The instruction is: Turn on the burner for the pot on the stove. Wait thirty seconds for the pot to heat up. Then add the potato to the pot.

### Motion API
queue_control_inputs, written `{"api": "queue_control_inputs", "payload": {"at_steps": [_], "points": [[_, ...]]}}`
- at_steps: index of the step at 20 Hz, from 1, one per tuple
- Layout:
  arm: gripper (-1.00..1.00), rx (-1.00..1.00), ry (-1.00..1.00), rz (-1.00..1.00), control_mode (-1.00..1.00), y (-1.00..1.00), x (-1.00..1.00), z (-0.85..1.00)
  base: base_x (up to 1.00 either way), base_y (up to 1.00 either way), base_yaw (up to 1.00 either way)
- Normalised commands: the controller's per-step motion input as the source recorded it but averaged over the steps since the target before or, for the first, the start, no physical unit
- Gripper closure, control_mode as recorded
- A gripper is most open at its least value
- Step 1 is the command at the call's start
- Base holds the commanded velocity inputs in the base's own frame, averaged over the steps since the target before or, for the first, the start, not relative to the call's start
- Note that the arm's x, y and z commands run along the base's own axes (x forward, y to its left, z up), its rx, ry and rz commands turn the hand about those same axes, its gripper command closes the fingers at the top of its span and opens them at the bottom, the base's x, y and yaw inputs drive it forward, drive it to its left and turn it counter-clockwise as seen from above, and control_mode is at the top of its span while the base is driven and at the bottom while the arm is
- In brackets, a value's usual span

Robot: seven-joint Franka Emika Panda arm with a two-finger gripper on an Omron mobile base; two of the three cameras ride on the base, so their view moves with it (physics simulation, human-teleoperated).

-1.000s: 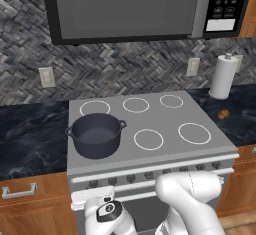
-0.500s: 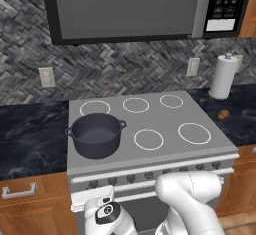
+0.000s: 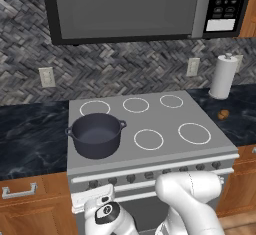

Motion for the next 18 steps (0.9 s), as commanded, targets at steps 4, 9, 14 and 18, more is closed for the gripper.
{"api": "queue_control_inputs", "payload": {"at_steps": [4, 9, 14, 18], "points": [[1.00, -0.14, 0.01, 0.00, -1.00, 0.00, 0.00, -0.02, 0.00, 0.00, 0.00], [1.00, -0.15, 0.01, 0.00, -1.00, 0.00, 0.00, -0.01, 0.00, 0.00, 0.00], [1.00, -0.16, 0.01, 0.00, -1.00, 0.00, 0.00, -0.05, 0.00, 0.00, 0.00], [1.00, -0.14, 0.00, 0.00, -1.00, 0.00, 0.00, -0.01, 0.00, 0.00, 0.00]]}}
